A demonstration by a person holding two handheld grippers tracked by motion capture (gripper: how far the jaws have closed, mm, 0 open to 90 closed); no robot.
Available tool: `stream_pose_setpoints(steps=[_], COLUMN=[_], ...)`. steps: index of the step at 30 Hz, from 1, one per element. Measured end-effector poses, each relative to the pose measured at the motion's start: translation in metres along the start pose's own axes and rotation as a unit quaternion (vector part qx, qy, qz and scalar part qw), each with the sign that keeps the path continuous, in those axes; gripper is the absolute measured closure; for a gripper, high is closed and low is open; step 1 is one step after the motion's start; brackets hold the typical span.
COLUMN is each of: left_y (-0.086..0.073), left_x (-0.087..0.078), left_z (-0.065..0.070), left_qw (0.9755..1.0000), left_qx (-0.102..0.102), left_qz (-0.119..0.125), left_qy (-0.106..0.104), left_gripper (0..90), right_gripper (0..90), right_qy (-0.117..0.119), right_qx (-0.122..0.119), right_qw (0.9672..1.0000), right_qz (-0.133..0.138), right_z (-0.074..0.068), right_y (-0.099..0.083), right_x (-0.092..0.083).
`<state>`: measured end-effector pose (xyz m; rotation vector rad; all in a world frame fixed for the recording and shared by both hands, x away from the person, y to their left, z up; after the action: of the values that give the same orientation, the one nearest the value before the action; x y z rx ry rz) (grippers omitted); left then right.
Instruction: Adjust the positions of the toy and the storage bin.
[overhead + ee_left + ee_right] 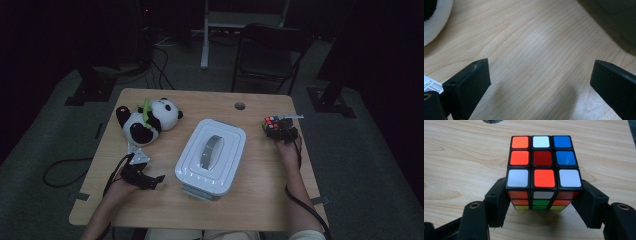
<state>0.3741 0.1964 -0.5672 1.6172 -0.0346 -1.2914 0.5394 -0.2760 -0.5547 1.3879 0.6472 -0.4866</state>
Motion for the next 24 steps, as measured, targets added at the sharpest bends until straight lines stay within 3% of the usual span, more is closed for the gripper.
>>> stream_pose_setpoints(steps=[7, 15, 24], left_y=[-0.004, -0.008, -0.014], left_x=[-0.001, -0.002, -0.004], left_z=[0.000, -0.001, -0.001], left_qw=[1.0000, 1.0000, 0.9998], left_qx=[0.001, 0.002, -0.001], left_qz=[-0.003, -0.007, -0.016], left_qy=[0.001, 0.004, 0.010], left_gripper=[3.7, 3.7, 3.7], right_gripper=[34.0, 34.1, 34.1], right_qy=[-0.001, 0.005, -0.011], right_qx=[-0.001, 0.008, -0.018], right_qw=[1.0000, 0.9996, 0.9993], right_qz=[0.006, 0.027, 0.033], right_z=[-0.003, -0.004, -0.007], right_y=[-0.005, -0.010, -0.022], right_x=[-0.008, -0.035, -0.071])
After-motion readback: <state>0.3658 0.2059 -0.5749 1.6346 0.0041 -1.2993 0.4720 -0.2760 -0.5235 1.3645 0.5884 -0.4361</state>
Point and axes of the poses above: each handheld gripper's, and its own axes: x roughly forward along the jaws, y roughly out of its top, z roughly to its right, the point moved 8 cm from there along x, roughly forward along the jaws, and after that the axes turned 6 degrees about -y, right-handed, at the moved point
